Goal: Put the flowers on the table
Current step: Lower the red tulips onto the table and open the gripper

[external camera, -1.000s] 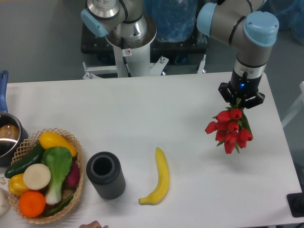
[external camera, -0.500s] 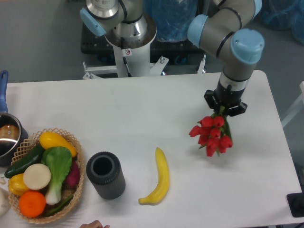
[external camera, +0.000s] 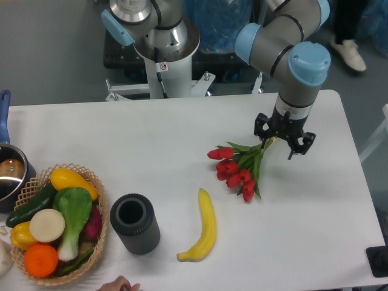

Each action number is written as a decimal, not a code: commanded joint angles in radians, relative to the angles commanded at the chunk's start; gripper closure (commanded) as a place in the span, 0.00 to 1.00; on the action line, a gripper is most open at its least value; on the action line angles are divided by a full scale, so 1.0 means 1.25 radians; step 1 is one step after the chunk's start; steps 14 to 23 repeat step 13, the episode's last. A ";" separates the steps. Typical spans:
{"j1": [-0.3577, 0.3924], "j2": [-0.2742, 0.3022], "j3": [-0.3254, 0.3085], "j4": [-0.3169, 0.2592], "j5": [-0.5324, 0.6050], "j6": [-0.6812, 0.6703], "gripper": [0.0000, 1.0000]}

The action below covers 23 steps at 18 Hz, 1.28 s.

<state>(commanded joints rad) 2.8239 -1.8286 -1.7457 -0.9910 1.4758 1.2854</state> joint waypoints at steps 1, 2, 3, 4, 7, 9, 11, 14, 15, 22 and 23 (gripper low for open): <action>0.011 0.006 0.002 -0.001 -0.002 0.000 0.00; 0.022 0.016 0.005 -0.004 -0.005 0.001 0.00; 0.039 0.023 0.005 -0.007 -0.010 0.002 0.00; 0.052 0.028 0.006 -0.007 -0.016 0.004 0.00; 0.060 0.030 0.005 -0.007 -0.018 0.010 0.00; 0.063 0.030 0.005 -0.007 -0.020 0.023 0.00; 0.065 0.030 0.004 -0.007 -0.018 0.056 0.00; 0.068 0.028 0.004 -0.007 -0.015 0.085 0.00; 0.068 0.028 0.004 -0.007 -0.015 0.085 0.00; 0.068 0.028 0.004 -0.007 -0.015 0.085 0.00; 0.068 0.028 0.004 -0.007 -0.015 0.085 0.00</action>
